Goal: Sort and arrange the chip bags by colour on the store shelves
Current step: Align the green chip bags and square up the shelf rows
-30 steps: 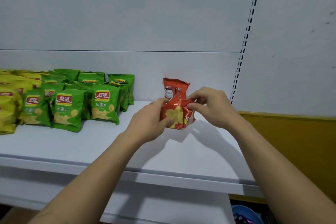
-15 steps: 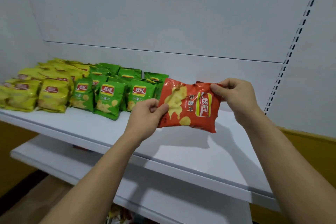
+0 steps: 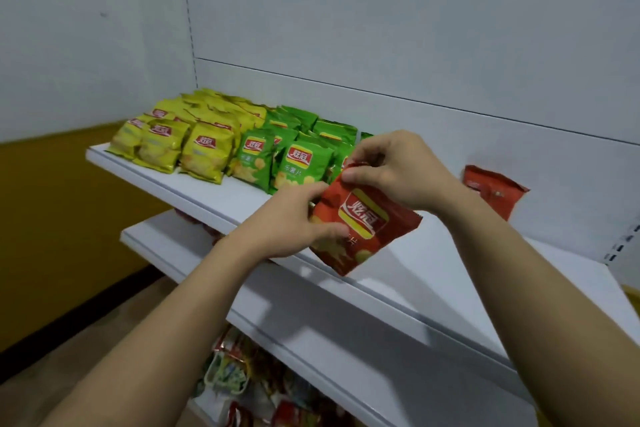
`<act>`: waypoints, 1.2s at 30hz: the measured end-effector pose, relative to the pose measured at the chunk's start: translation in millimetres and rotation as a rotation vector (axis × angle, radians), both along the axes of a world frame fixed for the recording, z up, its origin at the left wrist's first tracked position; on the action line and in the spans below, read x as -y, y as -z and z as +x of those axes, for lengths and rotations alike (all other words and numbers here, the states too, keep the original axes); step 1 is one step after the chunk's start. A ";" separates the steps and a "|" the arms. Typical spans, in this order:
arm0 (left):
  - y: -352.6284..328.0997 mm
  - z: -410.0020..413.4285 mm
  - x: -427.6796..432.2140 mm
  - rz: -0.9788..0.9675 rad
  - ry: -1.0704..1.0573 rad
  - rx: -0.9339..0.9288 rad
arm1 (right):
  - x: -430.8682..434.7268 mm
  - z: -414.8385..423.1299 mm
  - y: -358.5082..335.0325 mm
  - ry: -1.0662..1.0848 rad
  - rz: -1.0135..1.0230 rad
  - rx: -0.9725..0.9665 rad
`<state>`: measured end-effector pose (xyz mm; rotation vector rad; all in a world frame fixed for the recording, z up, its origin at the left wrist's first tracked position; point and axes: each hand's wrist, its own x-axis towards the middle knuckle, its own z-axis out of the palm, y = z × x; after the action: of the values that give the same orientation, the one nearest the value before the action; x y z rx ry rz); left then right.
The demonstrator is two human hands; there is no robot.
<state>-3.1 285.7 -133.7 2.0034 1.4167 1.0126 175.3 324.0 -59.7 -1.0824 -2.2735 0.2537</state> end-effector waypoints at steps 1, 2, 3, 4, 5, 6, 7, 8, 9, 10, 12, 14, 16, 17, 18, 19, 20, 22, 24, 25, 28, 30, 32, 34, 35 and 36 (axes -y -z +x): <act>5.9 -11.4 2.2 -0.014 -0.022 0.025 | -1.5 -11.3 0.5 0.006 0.012 -0.024; 13.2 -24.9 4.3 -0.022 -0.057 0.046 | -3.7 -21.7 1.6 0.025 0.024 -0.037; 20.2 -39.5 7.2 -0.026 -0.091 0.063 | -6.1 -32.1 3.4 0.043 0.026 -0.038; 27.3 -54.5 9.7 -0.033 -0.120 0.074 | -8.5 -43.6 6.2 0.046 0.014 -0.025; 33.8 -68.6 12.9 -0.044 -0.144 0.080 | -10.3 -56.7 10.2 0.032 -0.007 0.001; 40.4 -82.4 15.6 -0.059 -0.168 0.081 | -11.7 -71.0 15.2 0.012 -0.032 0.034; 45.8 -95.3 19.4 -0.071 -0.191 0.089 | -12.0 -86.1 20.0 -0.006 -0.057 0.055; 51.4 -107.9 23.1 -0.076 -0.216 0.114 | -11.6 -100.3 25.1 -0.019 -0.087 0.054; 57.3 -121.8 27.7 -0.079 -0.240 0.168 | -11.8 -114.3 31.4 -0.025 -0.117 0.036; 63.0 -136.0 32.5 -0.087 -0.261 0.244 | -11.8 -127.3 38.7 -0.021 -0.141 0.005; 73.8 -164.4 43.0 -0.098 -0.313 0.376 | -10.0 -150.9 58.5 0.018 -0.200 -0.082; 86.7 -192.5 51.6 -0.117 -0.362 0.448 | -4.0 -173.4 84.4 0.057 -0.265 -0.190; 100.3 -218.7 60.7 -0.143 -0.375 0.517 | 6.7 -198.3 111.0 0.080 -0.345 -0.260; 106.6 -226.4 64.2 -0.141 -0.375 0.528 | 13.6 -206.5 122.1 0.068 -0.429 -0.292; 113.1 -235.2 67.4 -0.146 -0.380 0.535 | 19.6 -217.3 132.4 0.035 -0.537 -0.316; 121.7 -245.8 70.3 -0.151 -0.390 0.552 | 25.6 -229.7 142.2 -0.009 -0.660 -0.338; 130.7 -255.9 71.6 -0.165 -0.405 0.585 | 29.8 -241.3 152.4 -0.050 -0.779 -0.365; 151.7 -273.2 73.7 -0.192 -0.427 0.639 | 34.3 -261.8 173.7 -0.072 -0.963 -0.414; 173.8 -284.4 74.9 -0.208 -0.444 0.671 | 40.0 -278.8 195.8 -0.031 -1.050 -0.405; 183.5 -288.3 75.0 -0.218 -0.448 0.679 | 43.0 -285.0 205.8 0.000 -1.052 -0.394; 207.9 -296.0 72.2 -0.278 -0.442 0.669 | 48.8 -294.5 231.5 0.078 -1.041 -0.409; 226.3 -299.4 66.7 -0.340 -0.414 0.631 | 48.5 -293.8 245.6 0.106 -1.035 -0.380; 242.1 -297.8 62.4 -0.394 -0.389 0.589 | 43.2 -286.6 262.8 0.145 -1.008 -0.308; 254.2 -295.0 58.4 -0.422 -0.367 0.554 | 35.8 -279.2 276.9 0.188 -0.999 -0.272; 261.6 -294.5 55.5 -0.434 -0.346 0.529 | 31.3 -276.4 283.7 0.208 -0.998 -0.258; 271.0 -293.5 51.9 -0.443 -0.328 0.503 | 26.6 -273.5 292.0 0.231 -0.997 -0.245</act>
<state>-296.6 233.7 -404.7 1.1269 1.5331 1.1157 -98.2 297.4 -351.7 -1.6392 -1.7418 1.4288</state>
